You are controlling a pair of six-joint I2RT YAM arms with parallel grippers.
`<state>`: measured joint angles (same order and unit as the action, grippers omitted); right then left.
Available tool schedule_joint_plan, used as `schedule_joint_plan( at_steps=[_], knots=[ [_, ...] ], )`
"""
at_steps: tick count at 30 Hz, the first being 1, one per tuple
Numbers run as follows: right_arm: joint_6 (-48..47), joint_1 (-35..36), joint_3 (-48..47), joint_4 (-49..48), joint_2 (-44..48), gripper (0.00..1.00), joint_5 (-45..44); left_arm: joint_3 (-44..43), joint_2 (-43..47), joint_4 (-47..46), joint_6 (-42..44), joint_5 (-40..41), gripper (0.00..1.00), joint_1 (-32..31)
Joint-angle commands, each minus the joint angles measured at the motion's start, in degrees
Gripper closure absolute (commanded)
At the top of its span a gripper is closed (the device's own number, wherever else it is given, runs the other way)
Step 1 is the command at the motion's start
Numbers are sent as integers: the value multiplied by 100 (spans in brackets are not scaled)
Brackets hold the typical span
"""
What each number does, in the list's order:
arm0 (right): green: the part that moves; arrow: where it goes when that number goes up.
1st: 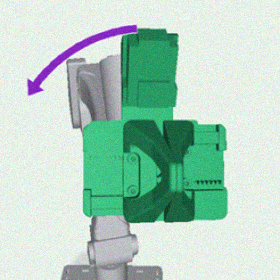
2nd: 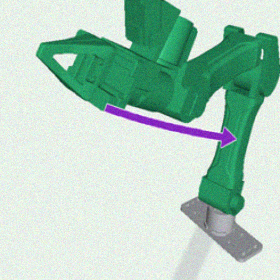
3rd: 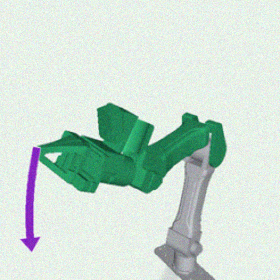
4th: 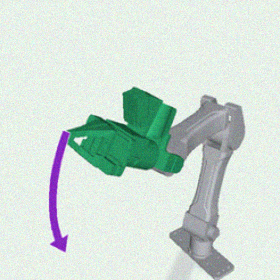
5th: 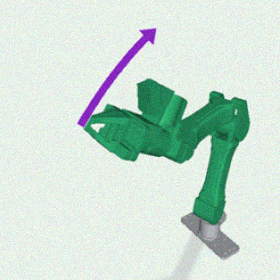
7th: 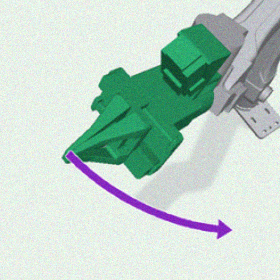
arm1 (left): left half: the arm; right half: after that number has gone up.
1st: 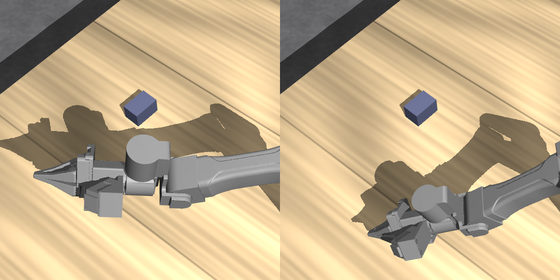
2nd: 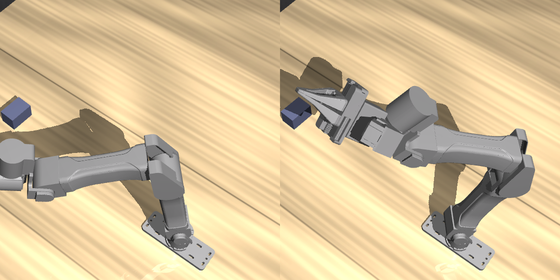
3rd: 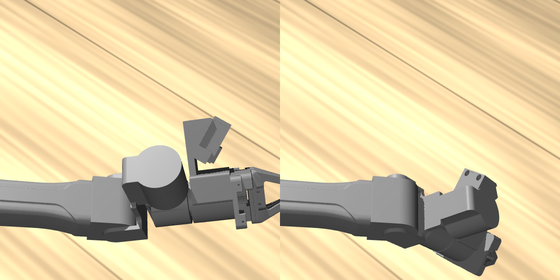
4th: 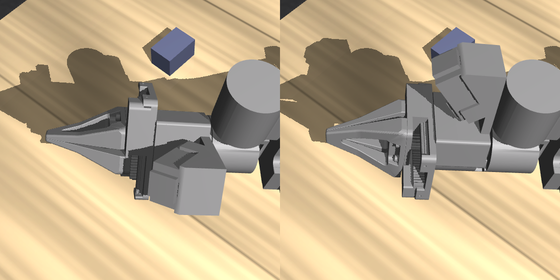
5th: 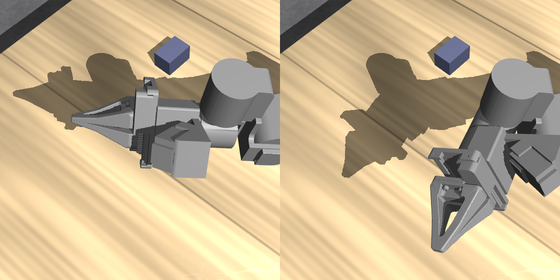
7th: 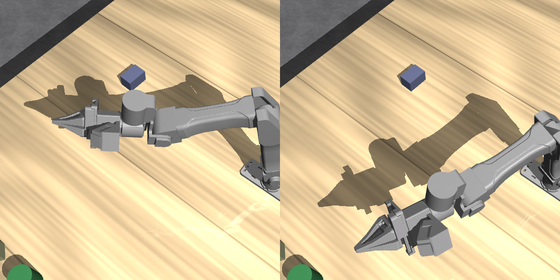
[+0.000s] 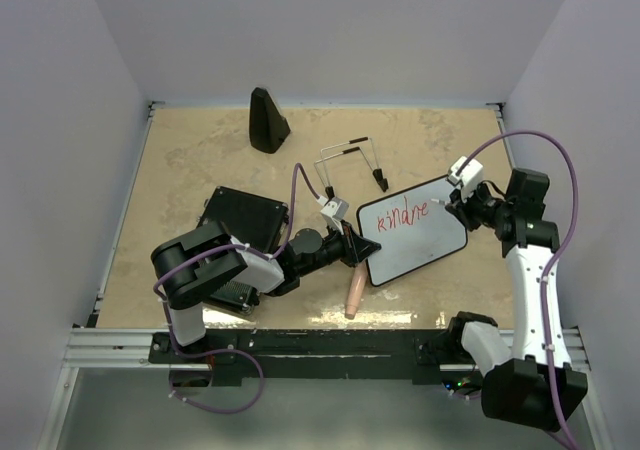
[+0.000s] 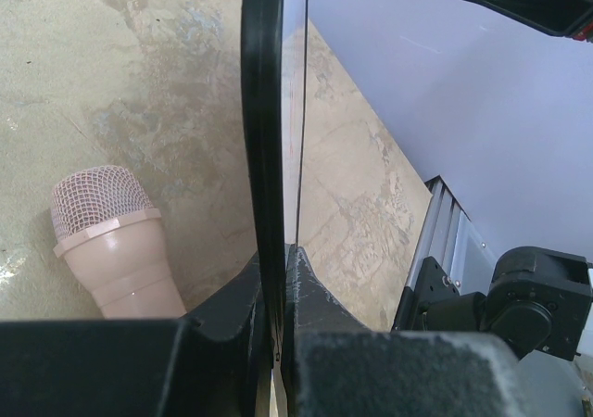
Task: Write a sentence on the whiteboard
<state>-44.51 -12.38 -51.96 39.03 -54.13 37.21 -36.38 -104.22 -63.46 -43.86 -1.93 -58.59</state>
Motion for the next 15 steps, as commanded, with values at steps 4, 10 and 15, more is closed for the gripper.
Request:
schedule_joint_plan(
  at_steps=[4,10,15],
  knots=[
    [-40,-282,-15,-44,69,100,14,96,95,-114,290,-35,100,-56],
    [-233,-467,11,52,-71,100,233,114,113,-114,290,-18,100,-65],
    [-260,-467,81,26,-115,100,383,87,95,-105,290,-35,100,-47]
  ],
)
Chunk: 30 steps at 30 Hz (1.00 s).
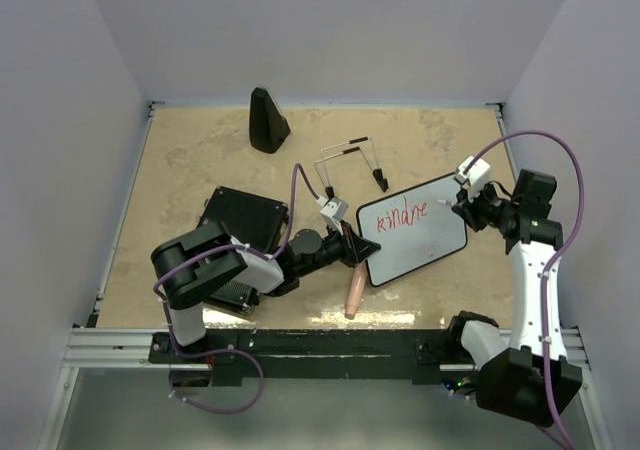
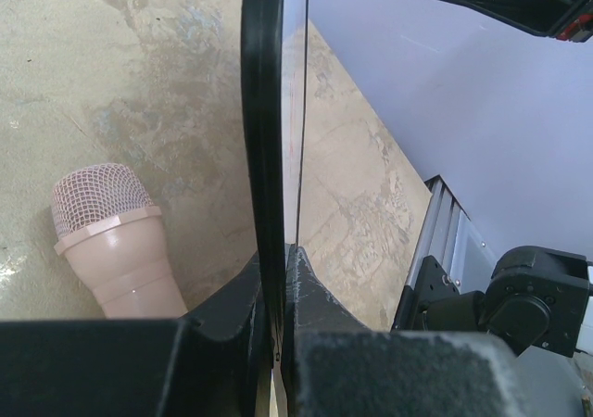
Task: Write a sentence on the whiteboard
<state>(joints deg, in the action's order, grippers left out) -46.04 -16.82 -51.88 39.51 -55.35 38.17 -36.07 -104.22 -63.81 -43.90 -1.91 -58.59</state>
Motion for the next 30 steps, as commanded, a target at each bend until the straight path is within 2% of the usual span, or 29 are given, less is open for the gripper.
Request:
schedule_joint_plan(
  at_steps=[1,15,30],
  knots=[
    [-107,-23,90,-31,-10,100,305,48,95,-61,294,-37,100,-47],
    [-124,-14,90,-145,-344,100,419,30,104,-61,321,-55,100,-47],
    [-115,-14,169,-277,-239,100,595,-40,16,-70,294,-134,100,-48]
  ],
)
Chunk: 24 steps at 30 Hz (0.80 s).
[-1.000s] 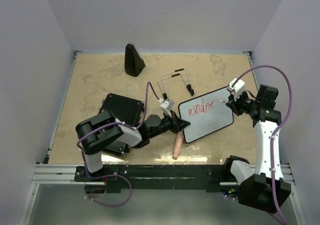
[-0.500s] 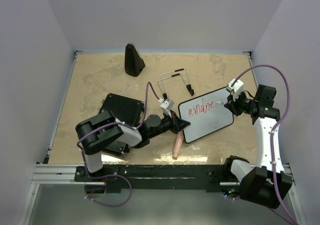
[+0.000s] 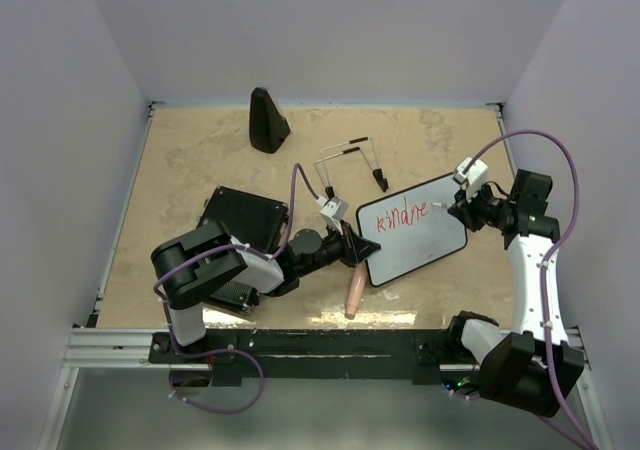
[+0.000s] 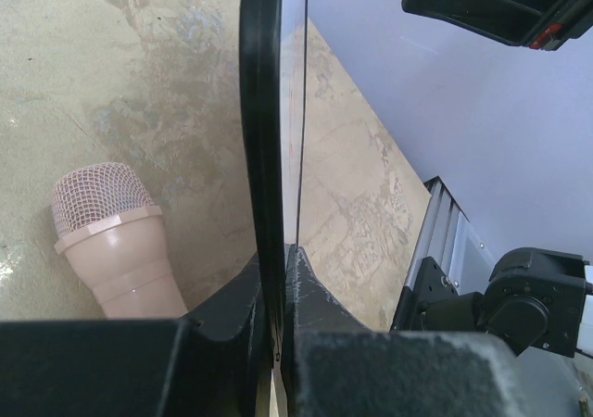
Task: Write a sentence on the whiteboard
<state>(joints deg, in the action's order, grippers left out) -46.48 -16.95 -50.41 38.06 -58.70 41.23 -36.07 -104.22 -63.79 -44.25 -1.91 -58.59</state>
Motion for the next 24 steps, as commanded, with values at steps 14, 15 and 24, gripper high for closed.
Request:
schedule_joint_plan(
  at_steps=[14,15,24],
  knots=[
    [-660,-1,-91,447,-27,100,315,-58,-10,-63,338,-134,100,-48],
    [-678,-10,-92,474,-36,100,298,-58,-10,-63,338,-134,100,-47],
    [-546,-10,-48,403,-54,100,-80,-66,-19,-55,338,-143,100,-56]
  ],
)
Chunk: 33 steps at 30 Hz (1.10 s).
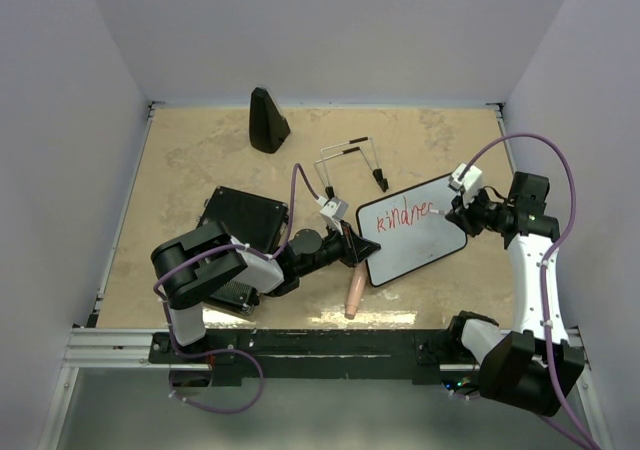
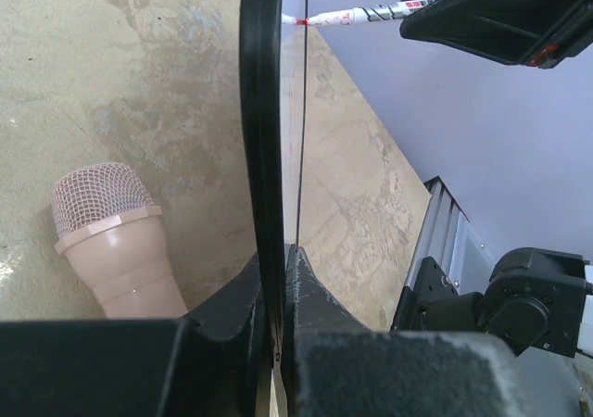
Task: Write a sentence on the whiteboard
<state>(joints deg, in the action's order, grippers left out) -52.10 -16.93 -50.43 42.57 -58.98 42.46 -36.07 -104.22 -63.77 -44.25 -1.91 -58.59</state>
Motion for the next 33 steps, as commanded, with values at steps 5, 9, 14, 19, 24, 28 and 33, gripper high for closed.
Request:
schedule_joint_plan(
  at_steps=[5,9,14,19,24,28,33],
  knots=[
    [-55,-3,-37,-3,-184,100,-264,-75,-19,-57,320,-143,100,-56],
    [-204,-12,-72,146,-263,100,-151,-84,-28,-57,329,-143,100,-56],
    [-442,-4,-168,393,-299,100,34,-101,-54,-66,312,-160,100,-65],
    [-284,-4,-370,367,-96,100,430,-110,-72,-57,312,-169,100,-56],
    [76,-12,-529,209,123,100,246,-84,-80,-57,303,-152,100,-65],
    [296,-12,-520,-46,220,100,-9,-66,-54,-66,294,-143,100,-56],
    [550,-21,-406,-301,159,100,-377,-49,-45,-83,303,-143,100,-65]
  ],
)
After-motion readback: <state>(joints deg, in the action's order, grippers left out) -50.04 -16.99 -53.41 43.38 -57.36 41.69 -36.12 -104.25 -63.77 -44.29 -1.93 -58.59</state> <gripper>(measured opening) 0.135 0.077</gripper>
